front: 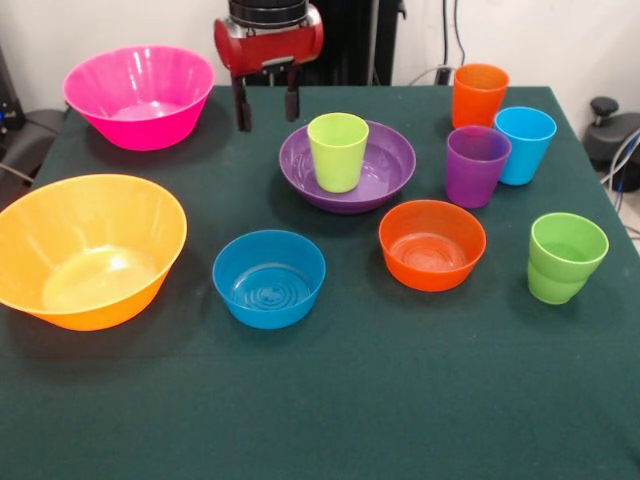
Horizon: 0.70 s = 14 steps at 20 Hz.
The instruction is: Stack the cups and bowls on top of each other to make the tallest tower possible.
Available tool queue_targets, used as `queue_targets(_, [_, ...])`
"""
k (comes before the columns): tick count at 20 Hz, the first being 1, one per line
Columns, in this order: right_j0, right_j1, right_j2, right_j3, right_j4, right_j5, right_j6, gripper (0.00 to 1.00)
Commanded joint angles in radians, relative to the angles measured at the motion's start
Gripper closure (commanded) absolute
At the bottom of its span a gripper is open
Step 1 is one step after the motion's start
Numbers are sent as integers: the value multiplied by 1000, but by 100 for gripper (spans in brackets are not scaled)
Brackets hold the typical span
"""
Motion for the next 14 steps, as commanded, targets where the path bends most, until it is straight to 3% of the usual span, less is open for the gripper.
queue_targets(1, [-26,59,136,50,-40,-79,-139,0])
queue_targets(4, [-15,56,127,43,-55,-55,-127,0])
queue_targets(7, [35,49,67,13,-80,34,-111,0])
queue_targets(11, [56,62,26,17,-55,-33,9,0])
queue_targets(14, [45,77,38,22,-39,-82,27,0])
